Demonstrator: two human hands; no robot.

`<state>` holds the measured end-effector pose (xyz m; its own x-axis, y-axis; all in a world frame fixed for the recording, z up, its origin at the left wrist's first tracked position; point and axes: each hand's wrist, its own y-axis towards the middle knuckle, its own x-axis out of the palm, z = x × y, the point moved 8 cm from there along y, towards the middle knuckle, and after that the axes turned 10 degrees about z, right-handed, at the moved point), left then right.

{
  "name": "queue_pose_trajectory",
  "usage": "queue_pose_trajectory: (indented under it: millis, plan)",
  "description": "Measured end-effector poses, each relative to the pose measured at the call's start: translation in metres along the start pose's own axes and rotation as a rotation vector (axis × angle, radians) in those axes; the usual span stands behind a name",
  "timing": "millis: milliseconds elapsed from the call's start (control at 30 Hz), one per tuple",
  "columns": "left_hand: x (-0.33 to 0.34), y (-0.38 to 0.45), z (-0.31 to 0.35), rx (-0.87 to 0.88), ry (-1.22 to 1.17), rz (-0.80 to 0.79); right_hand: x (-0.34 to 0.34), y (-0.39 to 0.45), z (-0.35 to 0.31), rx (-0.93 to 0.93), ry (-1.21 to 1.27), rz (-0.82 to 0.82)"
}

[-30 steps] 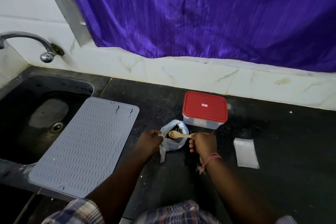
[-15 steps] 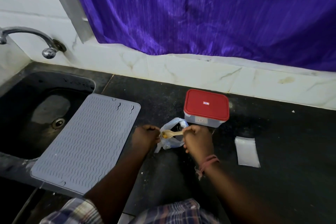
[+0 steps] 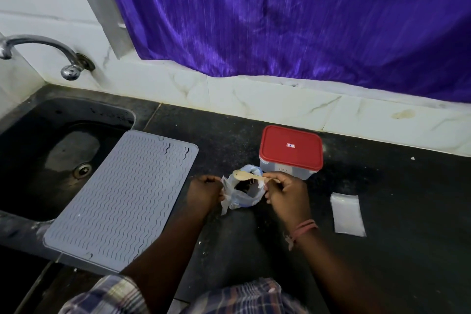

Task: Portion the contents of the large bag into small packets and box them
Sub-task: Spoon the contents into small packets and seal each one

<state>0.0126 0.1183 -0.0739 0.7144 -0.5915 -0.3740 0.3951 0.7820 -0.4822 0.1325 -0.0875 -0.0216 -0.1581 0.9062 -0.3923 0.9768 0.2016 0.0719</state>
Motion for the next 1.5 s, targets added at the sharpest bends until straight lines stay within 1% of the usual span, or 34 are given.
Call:
queue_pose_trajectory:
  millis: [33,67,200,267,300,367,467,633,700,767,833,900,1000,1133,1200,1367,1500]
  plan:
    - [0.002,-0.001,0.002,0.016,0.017,-0.007,-0.002,0.001,0.005,0.046,0.001,0.034]
    - [0.005,-0.001,0.003,0.048,0.045,-0.015,-0.004,0.002,0.007,0.054,-0.030,0.064]
    - [0.019,-0.009,0.023,0.334,0.246,-0.085,-0.006,-0.003,0.010,-0.070,-0.305,0.132]
    - [0.027,-0.014,0.030,0.404,0.348,-0.115,0.001,-0.006,0.009,-0.120,-0.417,0.109]
    - [0.031,-0.014,0.029,0.408,0.387,-0.133,0.005,-0.006,0.010,-0.137,-0.458,0.090]
    - [0.036,-0.011,0.022,0.353,0.442,-0.171,0.010,-0.005,0.013,-0.138,-0.525,0.060]
    - [0.035,-0.003,0.010,0.291,0.490,-0.177,0.014,-0.002,0.022,-0.057,-0.561,0.025]
    - [0.037,0.003,0.001,0.245,0.450,-0.186,0.029,-0.008,0.035,0.194,-0.400,-0.028]
    - [0.037,0.003,0.000,0.243,0.439,-0.177,0.038,-0.014,0.042,0.360,-0.265,-0.028]
    - [0.037,0.004,-0.001,0.240,0.425,-0.173,0.044,-0.018,0.051,0.563,-0.105,0.008]
    - [0.036,0.006,-0.003,0.232,0.407,-0.168,0.042,-0.020,0.056,0.714,0.020,0.086]
    - [0.033,0.008,-0.004,0.230,0.391,-0.162,0.039,-0.018,0.064,0.793,0.102,0.141]
    - [0.031,0.013,-0.003,0.207,0.341,-0.164,0.040,-0.020,0.070,0.891,0.167,0.097]
    - [0.025,0.020,-0.008,0.087,0.233,-0.154,0.029,-0.026,0.069,0.943,0.258,0.117]
    - [0.023,0.022,-0.010,0.059,0.185,-0.138,0.024,-0.030,0.066,0.957,0.303,0.126]
    - [0.023,0.020,-0.013,0.051,0.144,-0.143,0.022,-0.031,0.064,0.956,0.322,0.112]
    - [0.022,0.018,-0.011,0.079,0.148,-0.151,0.015,-0.026,0.059,0.843,0.281,0.129]
